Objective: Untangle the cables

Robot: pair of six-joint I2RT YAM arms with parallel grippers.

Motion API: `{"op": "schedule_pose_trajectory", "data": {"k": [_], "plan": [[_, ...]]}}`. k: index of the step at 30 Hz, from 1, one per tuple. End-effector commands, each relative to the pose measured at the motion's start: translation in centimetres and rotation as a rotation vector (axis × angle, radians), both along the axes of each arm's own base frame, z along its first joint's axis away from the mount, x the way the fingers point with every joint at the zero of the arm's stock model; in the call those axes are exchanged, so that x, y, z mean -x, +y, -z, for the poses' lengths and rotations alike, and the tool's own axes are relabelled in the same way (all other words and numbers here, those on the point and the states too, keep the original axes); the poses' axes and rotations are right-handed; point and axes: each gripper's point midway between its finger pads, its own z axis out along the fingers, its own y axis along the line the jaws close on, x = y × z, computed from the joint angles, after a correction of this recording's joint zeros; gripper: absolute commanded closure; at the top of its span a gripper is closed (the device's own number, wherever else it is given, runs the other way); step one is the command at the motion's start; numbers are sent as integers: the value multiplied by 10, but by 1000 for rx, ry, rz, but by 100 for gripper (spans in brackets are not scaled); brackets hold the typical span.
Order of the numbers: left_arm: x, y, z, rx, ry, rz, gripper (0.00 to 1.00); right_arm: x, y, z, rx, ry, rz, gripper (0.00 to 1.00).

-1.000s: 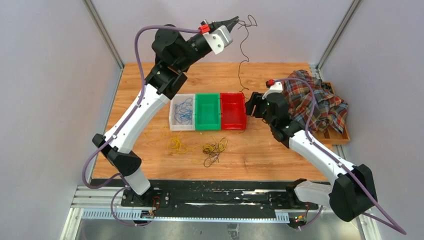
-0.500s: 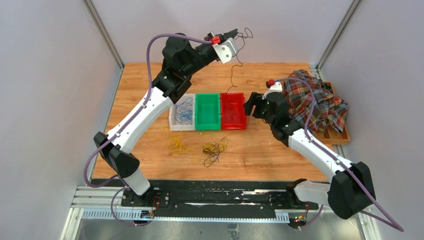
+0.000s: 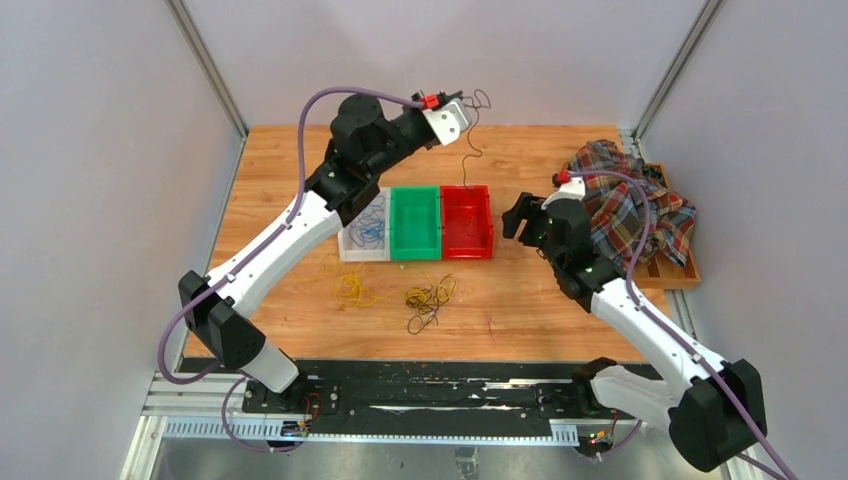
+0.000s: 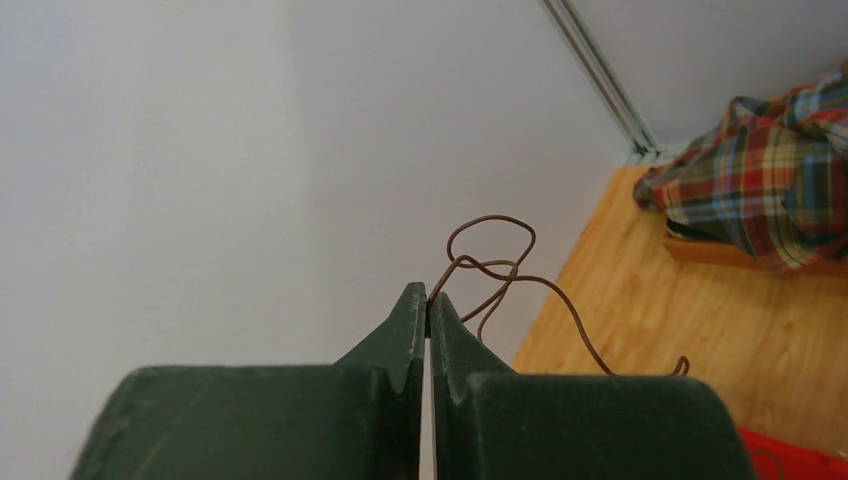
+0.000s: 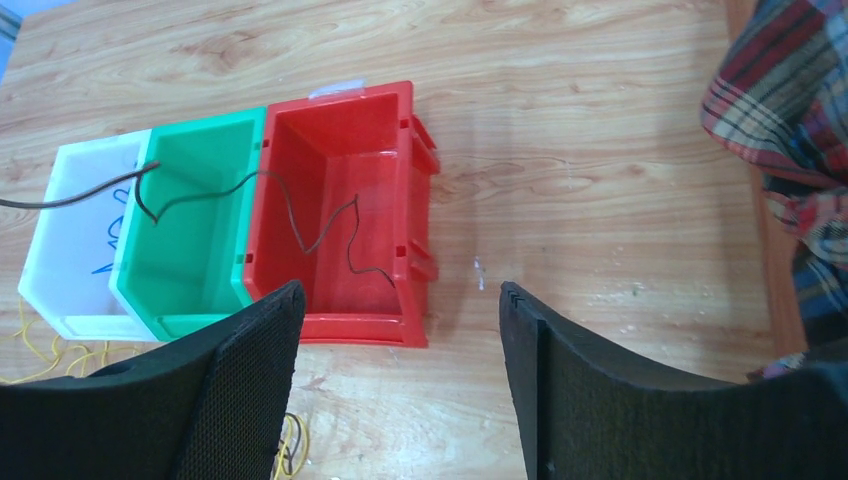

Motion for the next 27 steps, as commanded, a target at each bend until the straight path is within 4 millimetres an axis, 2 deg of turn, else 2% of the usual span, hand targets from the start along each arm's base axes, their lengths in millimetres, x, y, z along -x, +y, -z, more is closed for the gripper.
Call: {"op": "schedule_pose_trajectory", "data": {"k": [1,3,7,15,19,27], "plan": [[2,4,28,23,92,-23,100,7,-27,10,-3,27,112,29],[1,2,45,6,125,-21,100,10,-31,11,-13,26,124,30],[-2,-7,59,14,178,-7,100,13,-38,13,-25,23,152,30],[2,-45,63,25,215,78,100,17,-49,23,-47,41,184,32],[1,-59,62,29,221,97,100,18,-55,22,-64,35,200,33],[-5,-69,67,32,237,99,100,18,-60,22,-85,36,209,36]]}}
